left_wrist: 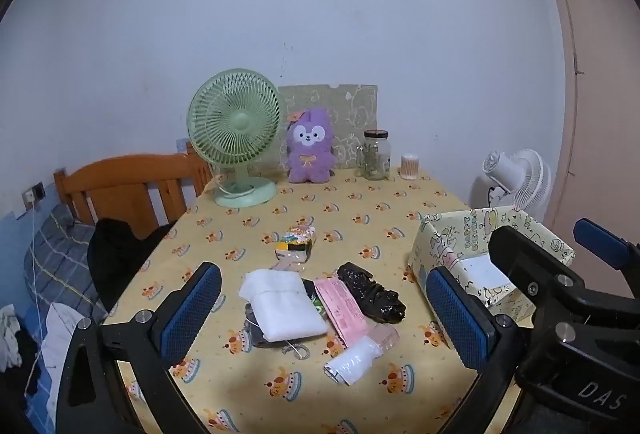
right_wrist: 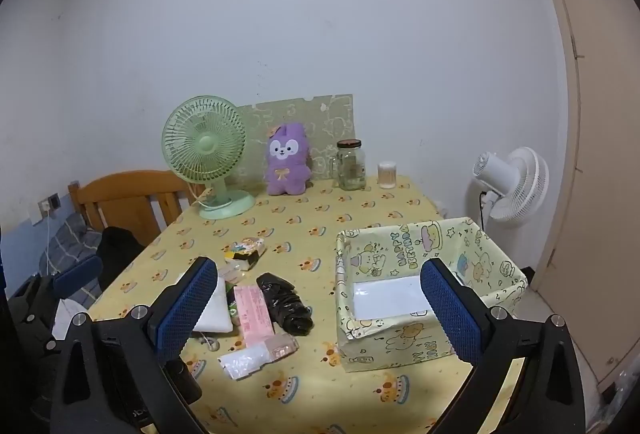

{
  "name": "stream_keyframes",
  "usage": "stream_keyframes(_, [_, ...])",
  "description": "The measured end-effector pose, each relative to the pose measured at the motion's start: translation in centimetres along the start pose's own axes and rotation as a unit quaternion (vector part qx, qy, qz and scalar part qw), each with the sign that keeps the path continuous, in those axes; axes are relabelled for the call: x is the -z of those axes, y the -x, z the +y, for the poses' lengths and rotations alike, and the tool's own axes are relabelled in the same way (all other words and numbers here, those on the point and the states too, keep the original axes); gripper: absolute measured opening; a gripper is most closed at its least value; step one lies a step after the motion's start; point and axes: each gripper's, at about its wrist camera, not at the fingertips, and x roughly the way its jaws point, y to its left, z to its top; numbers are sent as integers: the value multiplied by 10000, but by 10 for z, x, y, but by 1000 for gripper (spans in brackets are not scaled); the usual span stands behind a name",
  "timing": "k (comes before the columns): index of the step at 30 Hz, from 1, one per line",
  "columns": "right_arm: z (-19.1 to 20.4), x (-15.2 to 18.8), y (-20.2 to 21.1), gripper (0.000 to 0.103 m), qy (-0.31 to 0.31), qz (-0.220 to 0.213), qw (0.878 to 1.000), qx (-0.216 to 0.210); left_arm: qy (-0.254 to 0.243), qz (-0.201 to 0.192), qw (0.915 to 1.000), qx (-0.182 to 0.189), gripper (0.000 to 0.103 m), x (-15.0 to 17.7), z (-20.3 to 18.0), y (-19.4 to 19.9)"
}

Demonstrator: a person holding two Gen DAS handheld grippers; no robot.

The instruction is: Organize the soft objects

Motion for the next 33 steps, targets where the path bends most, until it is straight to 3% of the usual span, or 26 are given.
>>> stream_keyframes(6, [4,3,-1,103,-61,-53,10000,23,-168,-5,9995,-258,103,3,-10,4])
stream_keyframes(14, [2,4,-10,103,-124,7,9999,-52,109,195,9997,-133,103,2,6,-10])
stream_keyframes(33, [2,2,-9,103,-162,19,9998,-73,133,230,9996,-109,103,0,6,-9])
